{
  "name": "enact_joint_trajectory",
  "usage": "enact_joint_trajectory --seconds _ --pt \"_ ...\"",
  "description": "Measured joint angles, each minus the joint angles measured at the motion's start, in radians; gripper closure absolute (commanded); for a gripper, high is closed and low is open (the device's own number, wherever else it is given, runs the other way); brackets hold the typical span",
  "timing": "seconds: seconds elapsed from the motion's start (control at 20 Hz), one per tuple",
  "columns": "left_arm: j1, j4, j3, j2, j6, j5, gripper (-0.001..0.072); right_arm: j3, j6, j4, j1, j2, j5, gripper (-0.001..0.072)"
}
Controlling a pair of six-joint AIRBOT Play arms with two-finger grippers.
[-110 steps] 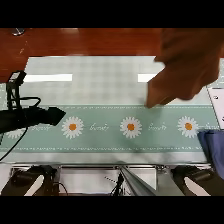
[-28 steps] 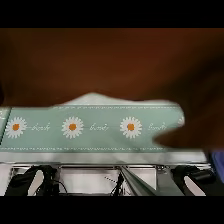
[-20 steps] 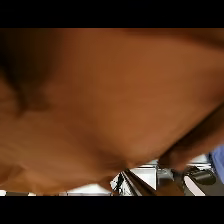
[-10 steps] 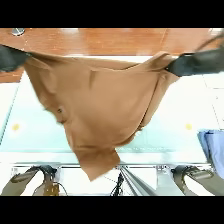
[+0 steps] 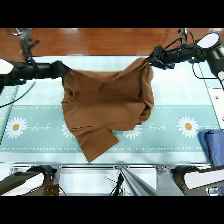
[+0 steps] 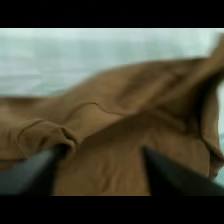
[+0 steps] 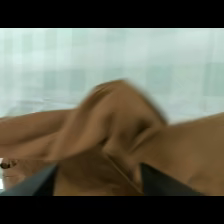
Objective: Fold the shirts.
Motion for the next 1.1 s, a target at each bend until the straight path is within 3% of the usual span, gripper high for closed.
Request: enact_joint_trajectory --seconds 0.2,0.35,0.45,0.55,0.75,1.1 --pt "0.065 0.184 -0.001 -0.032 -0.072 -0.189 0.0002 0.016 -0.029 0.019 -0.1 -0.011 0.154 0.0086" --pt "0.204 0.286 -0.047 -0.018 -0.098 -0.386 0.0002 -0.055 -0.061 -0.157 -0.184 0.069 0.299 0.0093" --pt "0.313 0.32 -0.14 0.023 -0.128 -0.466 0.0003 -0.208 -0.053 -0.278 -0.239 0.165 0.3 0.0093" --pt "0.401 0.317 -0.264 0.071 -0.146 -0.488 0.0004 -0.415 -0.051 -0.305 -0.282 0.281 0.241 0.0093" --pt "0.475 0.174 -0.496 0.123 -0.101 -0.472 0.0004 -0.811 -0.131 -0.18 -0.313 0.519 0.105 0.0093" --pt "0.313 -0.058 -0.684 0.132 -0.054 -0.262 0.0006 -1.092 -0.206 -0.053 -0.324 0.717 0.055 0.0093"
